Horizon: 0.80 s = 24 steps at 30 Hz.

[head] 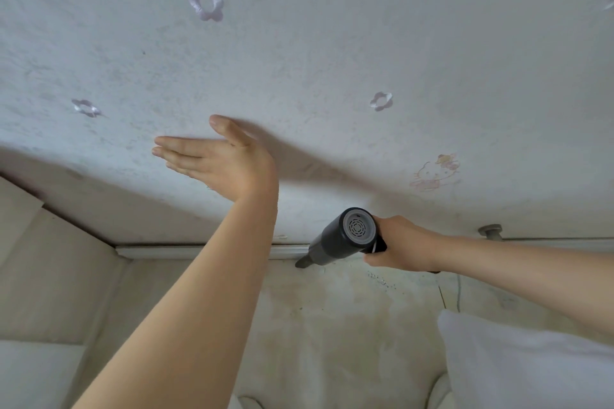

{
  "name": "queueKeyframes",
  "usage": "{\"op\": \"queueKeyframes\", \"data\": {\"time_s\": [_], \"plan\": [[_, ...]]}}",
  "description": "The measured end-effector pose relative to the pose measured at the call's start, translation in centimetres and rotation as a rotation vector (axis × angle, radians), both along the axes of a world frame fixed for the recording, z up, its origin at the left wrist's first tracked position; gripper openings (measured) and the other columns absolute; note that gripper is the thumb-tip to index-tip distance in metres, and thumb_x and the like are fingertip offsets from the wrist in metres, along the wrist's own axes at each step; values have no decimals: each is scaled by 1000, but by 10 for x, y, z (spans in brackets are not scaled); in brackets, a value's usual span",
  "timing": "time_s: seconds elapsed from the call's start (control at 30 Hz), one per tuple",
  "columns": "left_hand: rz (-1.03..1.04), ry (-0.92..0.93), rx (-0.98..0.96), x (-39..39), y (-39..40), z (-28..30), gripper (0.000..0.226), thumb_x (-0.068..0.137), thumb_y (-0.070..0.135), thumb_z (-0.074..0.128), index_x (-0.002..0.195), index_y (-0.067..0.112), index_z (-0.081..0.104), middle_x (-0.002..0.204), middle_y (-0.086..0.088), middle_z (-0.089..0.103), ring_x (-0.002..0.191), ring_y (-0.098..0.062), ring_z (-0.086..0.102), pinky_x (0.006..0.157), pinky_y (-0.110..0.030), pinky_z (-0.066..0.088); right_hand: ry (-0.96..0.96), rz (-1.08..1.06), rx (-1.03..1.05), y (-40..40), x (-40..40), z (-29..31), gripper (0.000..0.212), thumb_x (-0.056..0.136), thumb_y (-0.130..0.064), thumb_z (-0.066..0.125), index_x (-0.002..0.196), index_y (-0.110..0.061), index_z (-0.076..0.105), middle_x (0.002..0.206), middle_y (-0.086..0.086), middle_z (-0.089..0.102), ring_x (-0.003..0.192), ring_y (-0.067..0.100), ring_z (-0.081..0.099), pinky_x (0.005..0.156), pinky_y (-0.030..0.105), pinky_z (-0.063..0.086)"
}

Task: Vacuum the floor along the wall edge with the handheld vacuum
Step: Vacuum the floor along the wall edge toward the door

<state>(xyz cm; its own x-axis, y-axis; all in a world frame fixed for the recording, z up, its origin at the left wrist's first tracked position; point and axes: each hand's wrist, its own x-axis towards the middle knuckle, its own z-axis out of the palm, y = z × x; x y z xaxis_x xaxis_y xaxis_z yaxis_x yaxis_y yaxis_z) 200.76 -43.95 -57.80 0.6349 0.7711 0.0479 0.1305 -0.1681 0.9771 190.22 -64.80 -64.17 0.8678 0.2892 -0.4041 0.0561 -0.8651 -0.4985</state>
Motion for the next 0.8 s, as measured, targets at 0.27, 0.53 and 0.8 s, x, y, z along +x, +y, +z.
{"op": "queueKeyframes", "data": {"time_s": [0.27, 0.53, 0.8], "plan": [[-969, -525, 1532, -84, 11, -62, 62, 83, 32, 60, 139, 12, 43, 149, -13, 44, 142, -38, 35, 113, -57, 30, -20, 14, -35, 4, 2, 6, 30, 78, -26, 62, 98, -34, 40, 76, -4, 59, 67, 18, 55, 59, 27, 42], [-675, -594, 2318, -7, 57, -15, 78, 87, 23, 51, 158, 17, 19, 164, 2, 17, 149, -21, 21, 119, -51, 20, 12, 17, -37, -2, -5, 7, 32, 80, -26, 62, 98, -37, 39, 77, -4, 59, 65, 15, 53, 61, 27, 46], [-618, -377, 2480, -9, 57, -18, 111, 83, 27, 67, 156, 28, -16, 163, 7, -22, 152, -17, -8, 123, -48, 8, 54, 27, -97, -8, -6, 19, 32, 81, -25, 63, 107, -27, 46, 86, -1, 62, 79, 20, 59, 74, 32, 50]]}}
